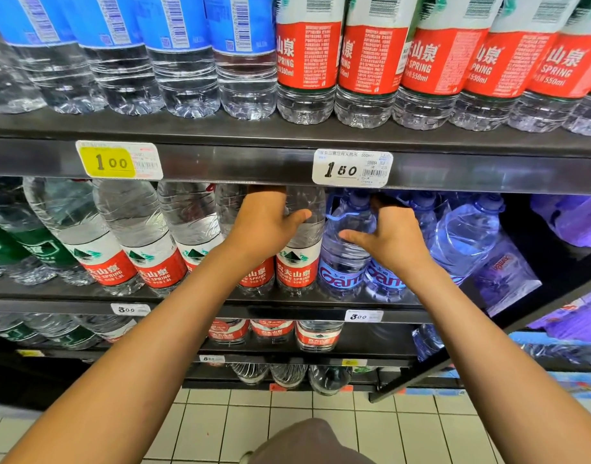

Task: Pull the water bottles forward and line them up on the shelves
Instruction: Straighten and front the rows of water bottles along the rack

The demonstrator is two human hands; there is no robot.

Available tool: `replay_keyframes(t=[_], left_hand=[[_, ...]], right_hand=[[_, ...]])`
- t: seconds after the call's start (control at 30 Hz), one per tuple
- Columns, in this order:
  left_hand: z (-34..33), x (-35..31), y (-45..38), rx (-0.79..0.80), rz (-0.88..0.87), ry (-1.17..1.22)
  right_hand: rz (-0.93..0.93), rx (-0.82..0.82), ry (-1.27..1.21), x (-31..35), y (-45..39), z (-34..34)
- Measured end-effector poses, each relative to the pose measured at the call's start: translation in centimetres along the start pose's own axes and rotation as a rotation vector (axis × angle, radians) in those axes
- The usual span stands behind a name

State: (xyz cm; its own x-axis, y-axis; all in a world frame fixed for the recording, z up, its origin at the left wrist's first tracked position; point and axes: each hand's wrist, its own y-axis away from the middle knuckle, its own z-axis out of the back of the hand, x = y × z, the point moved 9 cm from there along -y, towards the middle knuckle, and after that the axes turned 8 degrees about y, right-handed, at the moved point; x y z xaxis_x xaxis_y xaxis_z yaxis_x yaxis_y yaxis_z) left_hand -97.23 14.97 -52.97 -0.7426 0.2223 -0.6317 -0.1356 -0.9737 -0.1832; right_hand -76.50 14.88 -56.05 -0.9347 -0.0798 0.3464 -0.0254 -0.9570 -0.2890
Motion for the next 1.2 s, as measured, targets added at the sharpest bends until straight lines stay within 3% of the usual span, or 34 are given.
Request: replay_keyframes(t=[0.17, 0.3, 0.7, 0.93, 1.07, 1.2], left_hand=[[0.4, -0.5, 0.3, -0.095, -0.025, 0.025], [0.8, -1.7, 0.4, -0.171, -0.075, -0.166], [0.6, -1.4, 0.3, -0.08, -0.051, -0.159], [0.7, -1.6, 0.5, -0.14, -0.11, -0.098], [0.3, -0.9, 2.0, -0.258, -0.118, 0.004], [0.3, -1.1, 4.9, -0.454, -0.268, 0.157]], right_hand=[[-0.022, 0.023, 0.016, 0.0, 0.1, -0.2], [-0.043, 0.014, 0.04, 0.1, 0.3, -0.1], [-0.053, 0.05, 0.032, 0.0, 0.3, -0.2], [-0.058, 0.043, 0.045, -0.2, 0.4, -0.4], [-0.055, 0.042, 0.033, -0.4, 0.5, -0.4], [-0.065, -0.086, -0.082, -2.5, 2.2, 1.5]])
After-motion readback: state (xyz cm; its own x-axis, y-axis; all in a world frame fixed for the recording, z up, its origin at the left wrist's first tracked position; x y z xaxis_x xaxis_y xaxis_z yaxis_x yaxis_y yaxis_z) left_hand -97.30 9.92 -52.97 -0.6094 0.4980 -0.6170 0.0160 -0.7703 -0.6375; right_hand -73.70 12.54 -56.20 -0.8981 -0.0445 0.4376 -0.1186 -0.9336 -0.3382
